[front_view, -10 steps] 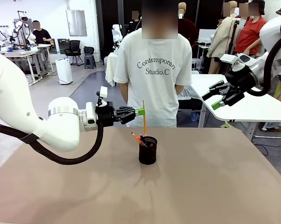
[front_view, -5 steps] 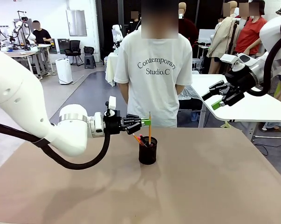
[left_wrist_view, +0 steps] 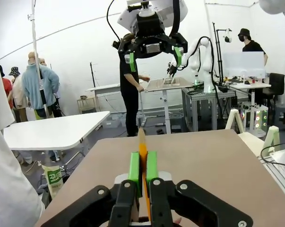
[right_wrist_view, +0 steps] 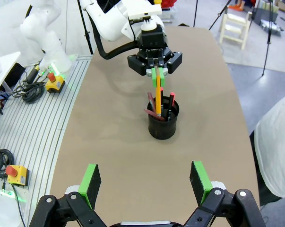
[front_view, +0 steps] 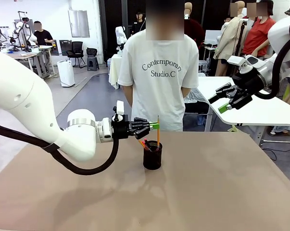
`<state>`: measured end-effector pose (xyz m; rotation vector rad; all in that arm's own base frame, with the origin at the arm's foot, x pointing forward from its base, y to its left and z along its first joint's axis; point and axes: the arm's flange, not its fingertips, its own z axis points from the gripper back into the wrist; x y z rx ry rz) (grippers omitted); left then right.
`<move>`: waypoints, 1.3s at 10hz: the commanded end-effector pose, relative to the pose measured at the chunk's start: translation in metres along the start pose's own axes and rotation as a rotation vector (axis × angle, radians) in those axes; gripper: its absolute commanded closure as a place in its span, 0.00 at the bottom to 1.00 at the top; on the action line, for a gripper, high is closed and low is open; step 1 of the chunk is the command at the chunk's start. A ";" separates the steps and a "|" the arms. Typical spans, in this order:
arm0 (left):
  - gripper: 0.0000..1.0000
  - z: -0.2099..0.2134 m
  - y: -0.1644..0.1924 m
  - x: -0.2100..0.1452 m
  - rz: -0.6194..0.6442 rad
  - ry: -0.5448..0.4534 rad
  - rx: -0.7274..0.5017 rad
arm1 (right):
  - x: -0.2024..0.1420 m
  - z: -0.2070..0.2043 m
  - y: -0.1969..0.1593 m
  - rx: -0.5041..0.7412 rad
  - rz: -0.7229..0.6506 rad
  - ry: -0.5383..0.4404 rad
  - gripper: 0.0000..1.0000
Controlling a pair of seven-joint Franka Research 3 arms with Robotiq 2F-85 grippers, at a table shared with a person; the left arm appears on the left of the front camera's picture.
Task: Place the pens into the pen holder.
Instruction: Pick up a writing instrument from the table and place it into the Pen holder.
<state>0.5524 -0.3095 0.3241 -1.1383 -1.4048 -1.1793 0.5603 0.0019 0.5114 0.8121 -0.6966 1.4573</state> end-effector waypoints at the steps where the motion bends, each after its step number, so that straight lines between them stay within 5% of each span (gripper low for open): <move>1: 1.00 -0.005 0.007 -0.006 -0.057 0.006 0.030 | 0.005 0.001 0.000 0.005 -0.014 0.001 0.00; 3: 1.00 -0.005 0.011 -0.010 -0.075 0.012 0.038 | 0.005 0.001 0.000 0.005 -0.014 0.001 0.00; 8: 0.04 -0.001 0.013 -0.006 -0.051 -0.010 0.040 | 0.005 0.001 0.000 0.005 -0.014 0.001 0.00; 13: 0.00 0.000 0.012 -0.005 -0.039 0.008 0.034 | 0.005 0.001 0.000 0.005 -0.014 0.001 0.00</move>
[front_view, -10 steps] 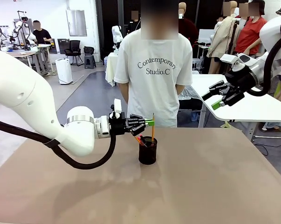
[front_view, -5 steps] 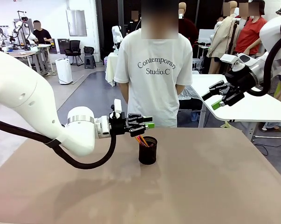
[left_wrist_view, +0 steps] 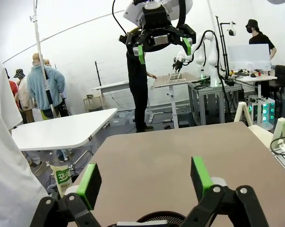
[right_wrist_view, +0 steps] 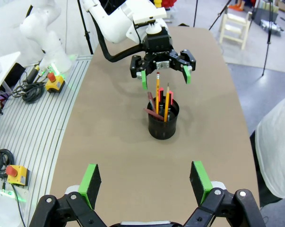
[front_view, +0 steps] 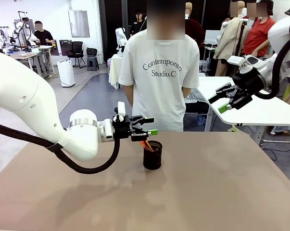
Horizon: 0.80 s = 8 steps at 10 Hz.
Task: Place the pens into the pen holder.
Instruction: Pick up a writing instrument from the table and place it into the Pen holder.
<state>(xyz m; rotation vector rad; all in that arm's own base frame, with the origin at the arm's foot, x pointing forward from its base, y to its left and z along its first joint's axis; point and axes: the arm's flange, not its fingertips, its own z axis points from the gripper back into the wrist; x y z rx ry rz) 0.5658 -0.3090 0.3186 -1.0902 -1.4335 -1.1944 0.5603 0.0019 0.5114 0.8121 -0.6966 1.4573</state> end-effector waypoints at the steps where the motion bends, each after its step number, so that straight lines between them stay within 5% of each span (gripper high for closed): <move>1: 0.00 0.000 -0.001 0.003 0.023 0.006 0.012 | 0.005 0.001 0.000 0.005 -0.014 0.001 0.00; 8: 0.00 0.000 0.000 0.000 0.005 0.002 0.001 | 0.005 0.001 0.000 0.005 -0.014 0.001 0.00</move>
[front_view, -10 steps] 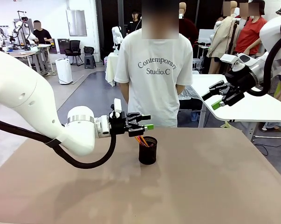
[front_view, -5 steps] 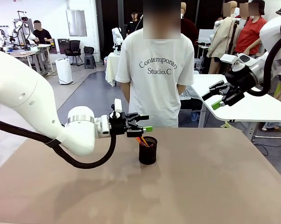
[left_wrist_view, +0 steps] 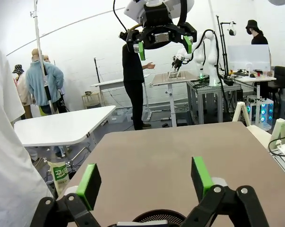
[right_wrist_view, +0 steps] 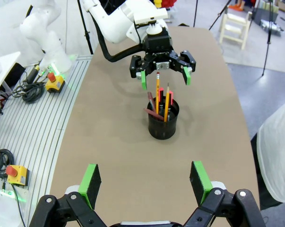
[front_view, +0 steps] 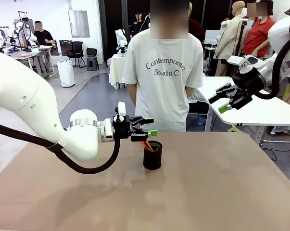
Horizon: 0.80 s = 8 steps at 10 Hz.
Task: Place the pens into the pen holder.
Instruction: Pick up a writing instrument from the table and place it into the Pen holder.
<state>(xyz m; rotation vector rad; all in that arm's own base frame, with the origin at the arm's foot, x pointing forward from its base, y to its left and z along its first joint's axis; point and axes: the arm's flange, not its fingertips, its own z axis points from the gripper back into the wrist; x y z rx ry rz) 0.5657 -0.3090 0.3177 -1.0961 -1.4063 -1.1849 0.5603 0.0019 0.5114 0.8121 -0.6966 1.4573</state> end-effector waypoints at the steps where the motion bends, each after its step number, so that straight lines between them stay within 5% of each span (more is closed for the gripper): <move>1: 0.00 0.000 0.000 0.000 0.000 0.000 0.000 | 0.005 0.001 0.000 0.005 -0.014 0.001 0.00; 3: 0.00 0.024 0.012 0.036 0.074 0.078 -0.075 | 0.005 0.001 0.000 0.005 -0.014 0.001 0.00; 8: 0.00 0.085 0.045 0.101 -0.063 0.235 -0.176 | 0.005 0.001 0.000 0.005 -0.014 0.001 0.00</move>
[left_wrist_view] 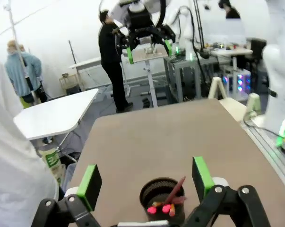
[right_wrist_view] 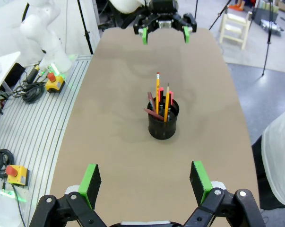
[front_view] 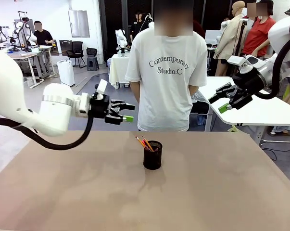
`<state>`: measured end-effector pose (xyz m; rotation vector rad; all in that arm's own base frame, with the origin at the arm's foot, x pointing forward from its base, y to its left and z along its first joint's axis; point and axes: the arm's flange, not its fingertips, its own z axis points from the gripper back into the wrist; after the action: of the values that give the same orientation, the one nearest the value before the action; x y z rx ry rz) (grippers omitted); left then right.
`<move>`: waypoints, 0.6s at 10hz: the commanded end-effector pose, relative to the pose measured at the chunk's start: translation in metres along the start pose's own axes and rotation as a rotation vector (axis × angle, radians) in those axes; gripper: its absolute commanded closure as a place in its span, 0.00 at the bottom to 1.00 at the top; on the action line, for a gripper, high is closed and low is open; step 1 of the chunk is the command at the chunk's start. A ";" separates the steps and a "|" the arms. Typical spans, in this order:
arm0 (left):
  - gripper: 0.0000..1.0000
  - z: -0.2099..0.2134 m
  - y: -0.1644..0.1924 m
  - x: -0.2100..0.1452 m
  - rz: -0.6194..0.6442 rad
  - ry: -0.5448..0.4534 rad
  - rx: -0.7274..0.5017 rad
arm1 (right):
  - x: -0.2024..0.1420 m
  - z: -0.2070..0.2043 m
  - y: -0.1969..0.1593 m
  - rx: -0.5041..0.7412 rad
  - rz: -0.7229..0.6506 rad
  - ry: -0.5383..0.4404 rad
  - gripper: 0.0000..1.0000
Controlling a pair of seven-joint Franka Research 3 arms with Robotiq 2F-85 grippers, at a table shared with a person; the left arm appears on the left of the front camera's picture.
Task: Place the pens into the pen holder.
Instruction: Pick up a writing instrument from the table and place it into the Pen holder.
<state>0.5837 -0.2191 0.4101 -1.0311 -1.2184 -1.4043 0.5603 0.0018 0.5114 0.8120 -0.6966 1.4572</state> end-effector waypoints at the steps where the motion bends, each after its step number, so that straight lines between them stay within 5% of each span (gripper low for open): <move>1: 0.00 0.022 0.012 0.018 -0.053 0.091 -0.031 | 0.005 0.001 0.000 0.005 -0.014 0.001 0.00; 6: 0.00 0.082 0.053 0.066 -0.104 0.297 -0.072 | 0.005 0.001 0.000 0.005 -0.014 0.001 0.00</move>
<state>0.6176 -0.1505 0.4885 -0.7783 -1.0806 -1.6310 0.5603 0.0018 0.5114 0.8119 -0.6966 1.4571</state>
